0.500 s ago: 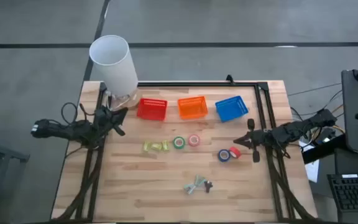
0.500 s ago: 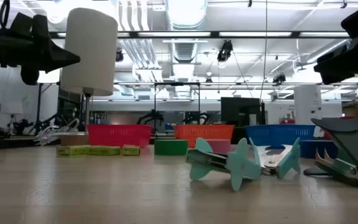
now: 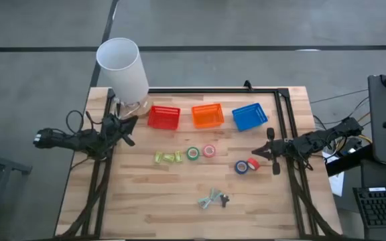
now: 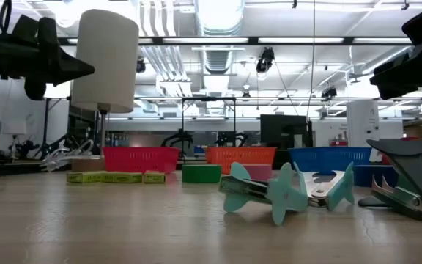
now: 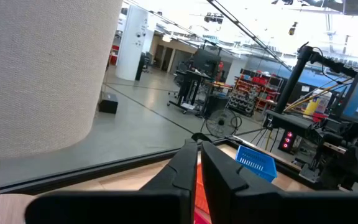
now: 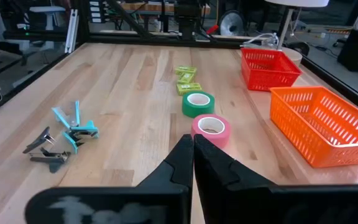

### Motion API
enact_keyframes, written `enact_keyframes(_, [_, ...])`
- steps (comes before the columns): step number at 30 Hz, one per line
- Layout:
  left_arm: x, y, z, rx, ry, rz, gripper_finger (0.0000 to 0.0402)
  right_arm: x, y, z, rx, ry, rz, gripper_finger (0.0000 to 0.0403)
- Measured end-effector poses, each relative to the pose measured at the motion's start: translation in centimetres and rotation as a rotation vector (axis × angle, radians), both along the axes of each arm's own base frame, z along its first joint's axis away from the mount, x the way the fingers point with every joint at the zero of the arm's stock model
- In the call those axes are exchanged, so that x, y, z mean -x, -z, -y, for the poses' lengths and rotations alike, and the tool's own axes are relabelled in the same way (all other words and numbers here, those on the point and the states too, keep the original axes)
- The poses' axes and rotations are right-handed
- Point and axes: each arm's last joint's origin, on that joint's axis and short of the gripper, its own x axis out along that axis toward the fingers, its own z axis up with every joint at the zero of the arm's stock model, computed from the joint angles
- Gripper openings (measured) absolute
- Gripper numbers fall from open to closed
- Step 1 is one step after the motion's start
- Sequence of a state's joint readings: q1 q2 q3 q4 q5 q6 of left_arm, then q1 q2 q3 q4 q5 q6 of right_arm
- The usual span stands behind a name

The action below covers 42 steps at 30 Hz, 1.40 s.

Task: Pick and place Stapler, Stapler remover, tape

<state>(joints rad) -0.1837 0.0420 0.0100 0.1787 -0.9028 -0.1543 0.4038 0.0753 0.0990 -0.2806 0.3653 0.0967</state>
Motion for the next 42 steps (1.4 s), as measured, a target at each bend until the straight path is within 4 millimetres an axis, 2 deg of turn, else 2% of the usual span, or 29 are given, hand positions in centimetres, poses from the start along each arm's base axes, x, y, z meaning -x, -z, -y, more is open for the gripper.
enact_keyframes(26, [0.0, 0.0, 0.0, 0.000, 0.000, 0.000, 0.0023, 0.0, 0.0, 0.0, 0.003, -0.001, 0.000, 0.0008])
enact_keyframes(28, [0.0, 0.0, 0.0, 0.000, 0.000, 0.000, 0.0023, 0.0, 0.0, 0.0, 0.078, -0.005, 0.005, 0.0008])
enact_keyframes(35, [0.0, 0.0, 0.0, 0.000, 0.000, 0.000, 0.0024, 0.0, -0.2, 0.2, 0.571, -0.077, 0.018, 0.0008])
enact_keyframes(37, [0.0, 0.0, 0.0, 0.000, 0.000, 0.000, 0.0023, -0.1, -0.4, 0.2, 0.666, -0.083, 0.039, 0.0008])
enact_keyframes(39, [0.0, 0.0, 0.0, 0.000, 0.000, 0.000, 0.0023, -0.2, -1.0, 0.2, 0.667, -0.058, 0.093, 0.0008])
enact_keyframes(42, [0.0, 0.0, 0.0, 0.000, 0.000, 0.000, 0.0026, -0.3, -2.2, 0.1, 0.477, 0.007, 0.213, 0.0008])
